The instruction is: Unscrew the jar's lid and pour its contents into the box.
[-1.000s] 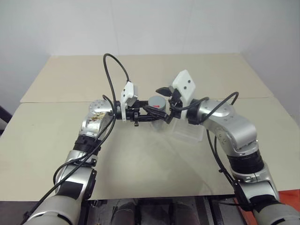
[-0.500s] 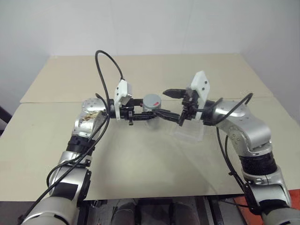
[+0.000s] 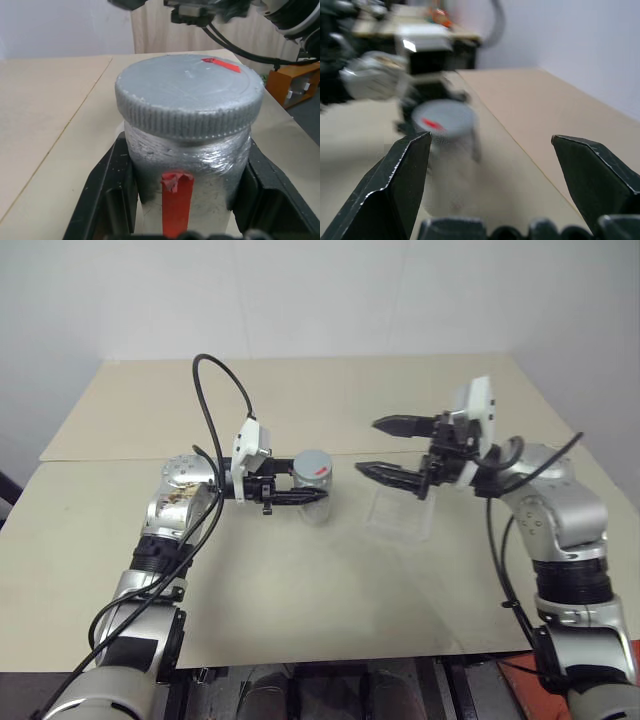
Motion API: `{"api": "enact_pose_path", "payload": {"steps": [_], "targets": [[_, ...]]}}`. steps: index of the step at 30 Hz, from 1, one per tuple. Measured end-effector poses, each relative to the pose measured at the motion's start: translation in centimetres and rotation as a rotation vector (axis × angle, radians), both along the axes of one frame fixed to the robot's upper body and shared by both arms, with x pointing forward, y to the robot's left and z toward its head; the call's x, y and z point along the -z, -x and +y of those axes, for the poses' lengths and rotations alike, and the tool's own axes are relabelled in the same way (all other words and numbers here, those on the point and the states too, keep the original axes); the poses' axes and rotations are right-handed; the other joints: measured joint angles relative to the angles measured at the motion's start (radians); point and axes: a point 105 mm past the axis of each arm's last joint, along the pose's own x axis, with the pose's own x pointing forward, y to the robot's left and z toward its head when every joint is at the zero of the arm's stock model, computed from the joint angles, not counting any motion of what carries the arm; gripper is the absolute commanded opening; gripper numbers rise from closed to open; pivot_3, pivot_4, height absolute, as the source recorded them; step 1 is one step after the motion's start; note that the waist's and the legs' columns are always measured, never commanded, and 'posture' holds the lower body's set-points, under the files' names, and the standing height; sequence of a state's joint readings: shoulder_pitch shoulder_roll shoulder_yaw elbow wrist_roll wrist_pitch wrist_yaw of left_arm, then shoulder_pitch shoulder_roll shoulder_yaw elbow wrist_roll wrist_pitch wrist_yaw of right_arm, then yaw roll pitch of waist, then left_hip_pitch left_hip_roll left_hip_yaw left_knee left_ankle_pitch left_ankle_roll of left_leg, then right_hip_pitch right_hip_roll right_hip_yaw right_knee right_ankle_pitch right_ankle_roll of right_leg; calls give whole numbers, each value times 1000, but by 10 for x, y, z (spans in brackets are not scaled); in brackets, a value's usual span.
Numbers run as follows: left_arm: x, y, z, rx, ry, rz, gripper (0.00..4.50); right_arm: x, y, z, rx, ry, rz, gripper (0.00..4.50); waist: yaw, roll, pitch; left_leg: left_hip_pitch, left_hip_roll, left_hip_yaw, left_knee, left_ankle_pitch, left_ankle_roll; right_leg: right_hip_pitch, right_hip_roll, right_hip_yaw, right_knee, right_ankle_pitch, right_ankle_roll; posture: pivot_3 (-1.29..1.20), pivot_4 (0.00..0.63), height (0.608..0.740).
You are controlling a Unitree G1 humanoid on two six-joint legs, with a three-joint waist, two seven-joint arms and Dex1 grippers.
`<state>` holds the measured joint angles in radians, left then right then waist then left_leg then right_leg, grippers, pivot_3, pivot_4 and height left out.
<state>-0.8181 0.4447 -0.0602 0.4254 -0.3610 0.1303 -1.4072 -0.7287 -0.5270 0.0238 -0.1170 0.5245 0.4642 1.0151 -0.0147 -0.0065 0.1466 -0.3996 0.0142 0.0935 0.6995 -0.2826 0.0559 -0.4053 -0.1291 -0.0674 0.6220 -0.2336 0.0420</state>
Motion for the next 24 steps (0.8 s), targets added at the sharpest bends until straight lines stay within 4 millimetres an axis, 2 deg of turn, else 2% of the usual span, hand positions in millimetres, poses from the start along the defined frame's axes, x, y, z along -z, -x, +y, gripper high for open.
{"api": "enact_pose_path", "payload": {"steps": [3, 8, 15, 24], "targets": [[-2, -1, -2, 7, 2, -4, 2043, -1, 4, 23, -53, 0, -11, 4466, 2, 0, 0, 0, 0, 0, 0, 0, 0, 0, 0, 0, 0, 0, 0, 0, 150, 740], [-1, 0, -4, 19, 3, 3, 2043, 9, 2, 45, -71, 41, -11, 4466, 4, 0, 0, -1, 0, -1, 0, 0, 0, 0, 0, -1, 0, 0, 0, 0, 150, 740], [-1, 1, -5, 25, 4, 4, 2043, 9, -8, 55, -50, 35, -20, 4466, -1, 0, 0, 0, 0, 0, 0, 0, 0, 0, 0, -1, 0, 0, 0, 0, 150, 740], [0, 3, -5, 17, 2, 2, 2043, 15, -19, 54, -39, 47, 17, 4466, -2, 0, 0, 0, 0, 0, 0, 0, 0, 0, 0, -1, 0, 0, 0, 0, 150, 740]]}}
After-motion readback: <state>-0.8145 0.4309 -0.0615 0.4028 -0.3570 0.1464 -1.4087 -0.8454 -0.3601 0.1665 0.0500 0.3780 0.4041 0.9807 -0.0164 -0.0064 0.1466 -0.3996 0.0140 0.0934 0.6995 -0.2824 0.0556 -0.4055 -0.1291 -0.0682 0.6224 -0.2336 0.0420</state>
